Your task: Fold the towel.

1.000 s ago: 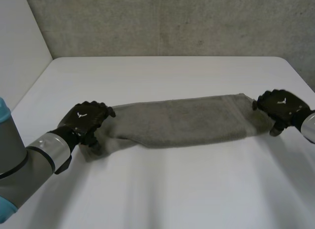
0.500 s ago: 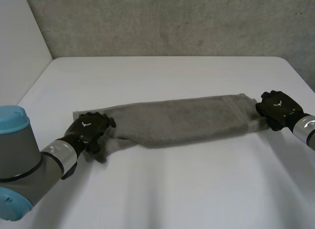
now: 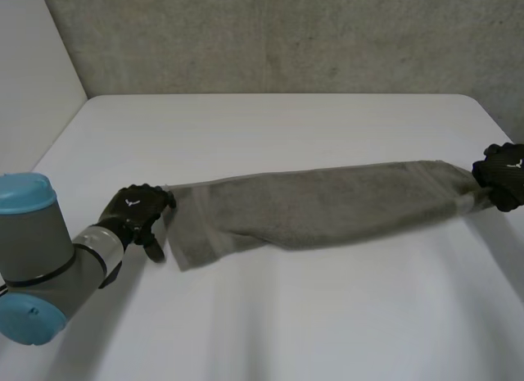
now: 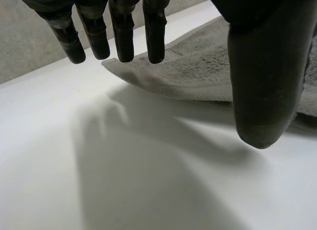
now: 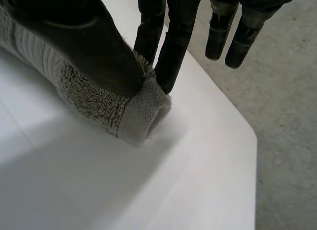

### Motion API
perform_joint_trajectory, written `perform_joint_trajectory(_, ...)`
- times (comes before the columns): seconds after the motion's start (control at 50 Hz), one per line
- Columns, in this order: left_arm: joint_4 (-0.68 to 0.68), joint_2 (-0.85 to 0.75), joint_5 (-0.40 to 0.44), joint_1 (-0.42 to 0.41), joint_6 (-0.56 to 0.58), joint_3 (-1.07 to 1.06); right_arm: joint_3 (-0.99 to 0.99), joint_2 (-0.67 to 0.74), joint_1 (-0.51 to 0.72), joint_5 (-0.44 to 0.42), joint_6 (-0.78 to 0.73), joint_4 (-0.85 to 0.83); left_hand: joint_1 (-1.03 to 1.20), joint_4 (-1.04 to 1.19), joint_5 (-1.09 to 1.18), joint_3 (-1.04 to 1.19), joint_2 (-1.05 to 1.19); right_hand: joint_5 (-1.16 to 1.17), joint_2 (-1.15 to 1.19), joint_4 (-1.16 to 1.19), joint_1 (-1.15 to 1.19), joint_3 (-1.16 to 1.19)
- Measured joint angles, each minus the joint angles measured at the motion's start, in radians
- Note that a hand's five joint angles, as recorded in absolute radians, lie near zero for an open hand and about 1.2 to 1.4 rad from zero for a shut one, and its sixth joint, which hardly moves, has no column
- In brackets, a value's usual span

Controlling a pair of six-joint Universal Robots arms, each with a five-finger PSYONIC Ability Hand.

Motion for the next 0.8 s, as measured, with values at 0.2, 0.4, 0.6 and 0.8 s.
perform_joint_trajectory(0.2,-0.013,0.024,-0.001,-0.036,-0.016,0.008,0.025,-0.026,0.016,-0.048,0.002,0.032,0.002,0.000,0.004,0.000,0.005,0.001,0.001,0.000,0.001,0.000)
perform_joint_trajectory(0.4,-0.037,0.076,-0.005,-0.120,-0.121,-0.003,0.035,-0.032,0.020,-0.050,0.001,0.032,0.050,0.000,0.047,0.000,0.051,0.001,0.001,0.000,0.002,0.000)
perform_joint_trajectory(0.6,-0.118,0.078,-0.070,-0.198,-0.206,-0.044,0.035,-0.033,0.020,-0.050,0.000,0.031,0.303,0.000,0.290,0.000,0.301,0.001,0.001,0.000,0.001,0.000)
perform_joint_trajectory(0.8,-0.097,0.075,-0.173,-0.210,-0.202,-0.052,0.036,-0.037,0.022,-0.050,-0.001,0.033,0.347,0.000,0.340,0.000,0.350,0.001,0.001,0.000,0.001,0.000)
